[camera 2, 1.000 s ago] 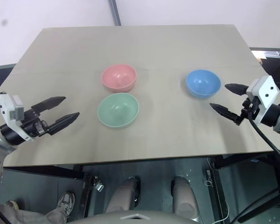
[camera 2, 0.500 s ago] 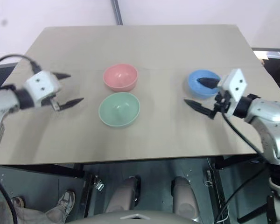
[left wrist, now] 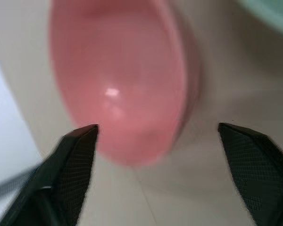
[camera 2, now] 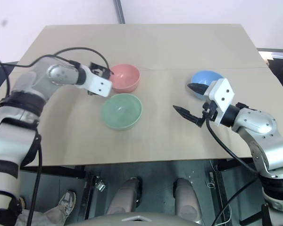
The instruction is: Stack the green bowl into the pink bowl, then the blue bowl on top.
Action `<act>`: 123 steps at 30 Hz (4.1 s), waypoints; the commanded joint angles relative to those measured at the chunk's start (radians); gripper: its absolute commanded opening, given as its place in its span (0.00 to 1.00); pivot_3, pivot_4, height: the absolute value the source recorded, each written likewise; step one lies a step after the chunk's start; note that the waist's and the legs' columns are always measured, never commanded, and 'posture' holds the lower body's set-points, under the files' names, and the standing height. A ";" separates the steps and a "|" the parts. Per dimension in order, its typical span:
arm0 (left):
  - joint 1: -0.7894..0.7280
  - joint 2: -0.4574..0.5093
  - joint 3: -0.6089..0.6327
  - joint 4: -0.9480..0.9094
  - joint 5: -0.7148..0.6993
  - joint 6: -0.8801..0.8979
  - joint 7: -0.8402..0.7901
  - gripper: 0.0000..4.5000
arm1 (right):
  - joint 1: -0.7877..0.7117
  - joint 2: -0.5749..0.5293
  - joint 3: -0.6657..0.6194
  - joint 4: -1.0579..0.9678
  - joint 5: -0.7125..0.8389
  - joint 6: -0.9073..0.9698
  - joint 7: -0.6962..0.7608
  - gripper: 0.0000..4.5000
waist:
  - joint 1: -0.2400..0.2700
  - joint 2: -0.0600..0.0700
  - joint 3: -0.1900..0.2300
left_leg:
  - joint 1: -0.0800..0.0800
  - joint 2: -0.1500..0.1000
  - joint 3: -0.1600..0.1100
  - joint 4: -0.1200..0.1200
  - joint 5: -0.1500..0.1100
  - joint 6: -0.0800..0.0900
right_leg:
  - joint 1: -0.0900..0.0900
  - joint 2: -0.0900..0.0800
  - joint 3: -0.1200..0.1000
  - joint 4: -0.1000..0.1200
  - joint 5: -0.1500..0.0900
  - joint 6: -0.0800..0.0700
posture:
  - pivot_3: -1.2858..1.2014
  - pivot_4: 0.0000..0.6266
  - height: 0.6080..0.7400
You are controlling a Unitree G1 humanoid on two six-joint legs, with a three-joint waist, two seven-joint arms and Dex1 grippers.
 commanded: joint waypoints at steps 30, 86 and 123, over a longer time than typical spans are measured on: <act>1.051 0.794 0.472 -0.677 -0.717 -0.126 -0.428 0.00 | -0.080 0.063 0.030 0.186 -0.071 -0.173 0.052 1.00 | 0.000 0.000 0.001 | 0.003 0.003 0.002 0.000 0.000 0.000 | 0.000 0.001 0.001 0.004 -0.003 -0.002 | 0.52 0.24 1.00; 1.086 0.236 0.992 -1.168 -1.327 1.091 -0.415 0.97 | -0.109 0.032 0.231 0.083 -0.139 -0.059 0.106 1.00 | -0.016 -0.001 0.001 | 0.006 0.004 0.002 0.005 0.000 0.000 | 0.000 0.003 0.003 0.012 -0.003 -0.003 | 0.52 0.24 1.00; 1.176 0.121 1.018 -0.980 -1.260 0.955 -0.433 1.00 | -0.551 0.334 0.570 0.453 -0.495 -0.280 0.236 0.10 | -0.019 -0.001 0.000 | 0.007 0.004 0.003 0.004 0.000 0.000 | -0.001 0.004 0.004 0.012 -0.002 -0.005 | 0.52 0.24 1.00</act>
